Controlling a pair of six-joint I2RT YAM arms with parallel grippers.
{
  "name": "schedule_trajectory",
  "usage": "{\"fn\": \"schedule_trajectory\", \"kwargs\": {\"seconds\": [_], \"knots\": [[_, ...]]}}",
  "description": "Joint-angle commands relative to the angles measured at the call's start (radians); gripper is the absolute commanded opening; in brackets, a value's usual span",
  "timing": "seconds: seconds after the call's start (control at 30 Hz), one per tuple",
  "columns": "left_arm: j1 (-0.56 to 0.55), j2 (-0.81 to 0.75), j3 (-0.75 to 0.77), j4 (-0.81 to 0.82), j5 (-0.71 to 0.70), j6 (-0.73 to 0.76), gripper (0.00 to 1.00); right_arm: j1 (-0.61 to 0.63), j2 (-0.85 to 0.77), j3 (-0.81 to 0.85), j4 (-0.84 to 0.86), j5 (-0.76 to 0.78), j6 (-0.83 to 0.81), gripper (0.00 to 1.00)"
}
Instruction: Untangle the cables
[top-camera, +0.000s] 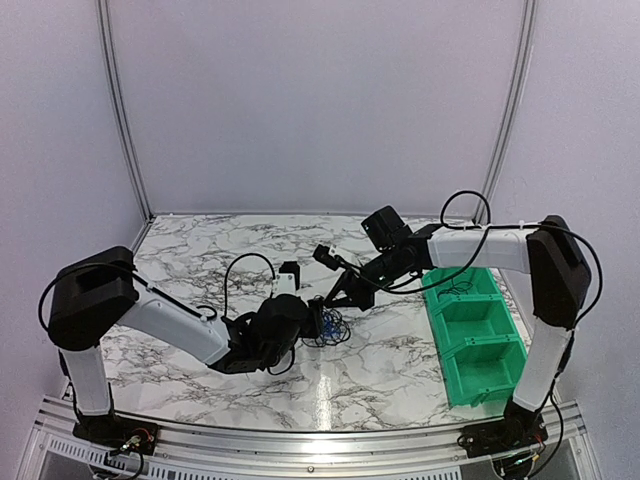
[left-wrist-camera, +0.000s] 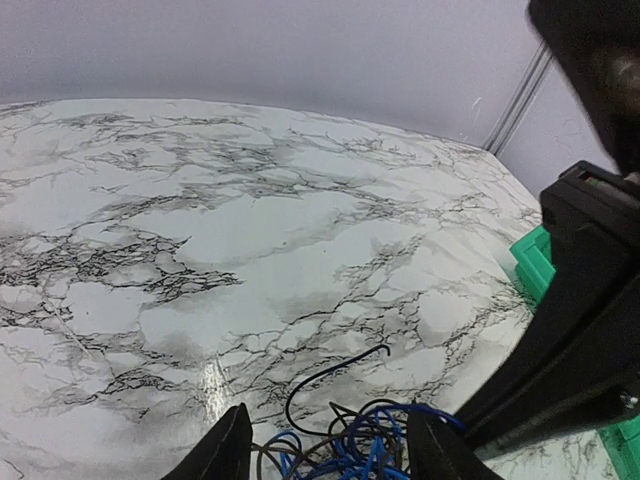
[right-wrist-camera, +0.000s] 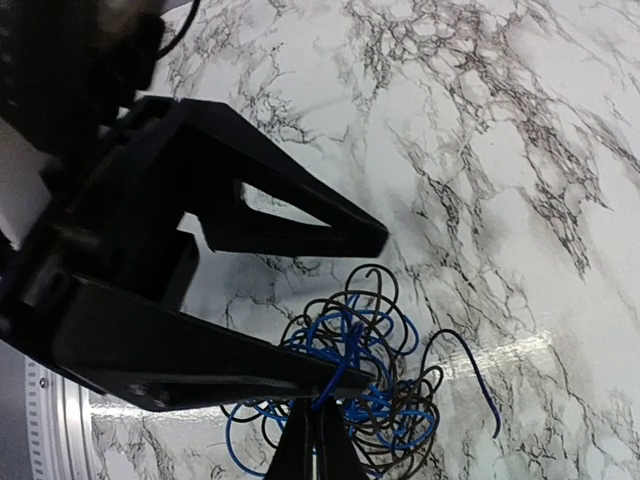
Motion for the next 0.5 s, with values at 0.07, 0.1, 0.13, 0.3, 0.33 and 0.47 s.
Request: {"fn": "schedule_trajectory", "kwargs": {"seconds": [0.07, 0.1, 0.13, 0.3, 0.33, 0.47], "knots": [[0.002, 0.089, 0.051, 0.040, -0.057, -0.033, 0.54, 0.025, 0.013, 0.031, 0.040, -0.093, 0.012, 0.00], [0.002, 0.088, 0.046, 0.047, -0.059, -0.039, 0.54, 0.018, 0.014, 0.031, 0.042, -0.091, 0.014, 0.00], [0.001, 0.086, 0.039, 0.053, -0.059, -0.046, 0.54, 0.013, 0.013, 0.032, 0.045, -0.085, 0.020, 0.00], [0.005, 0.076, 0.012, 0.056, -0.076, -0.069, 0.57, -0.016, -0.004, 0.024, 0.057, -0.094, 0.026, 0.00], [0.011, 0.085, 0.020, 0.056, -0.067, -0.068, 0.57, -0.017, -0.007, 0.022, 0.056, -0.094, 0.020, 0.00], [0.030, 0.157, 0.080, 0.055, -0.012, -0.068, 0.57, -0.016, -0.018, 0.021, 0.051, -0.124, 0.013, 0.00]]}}
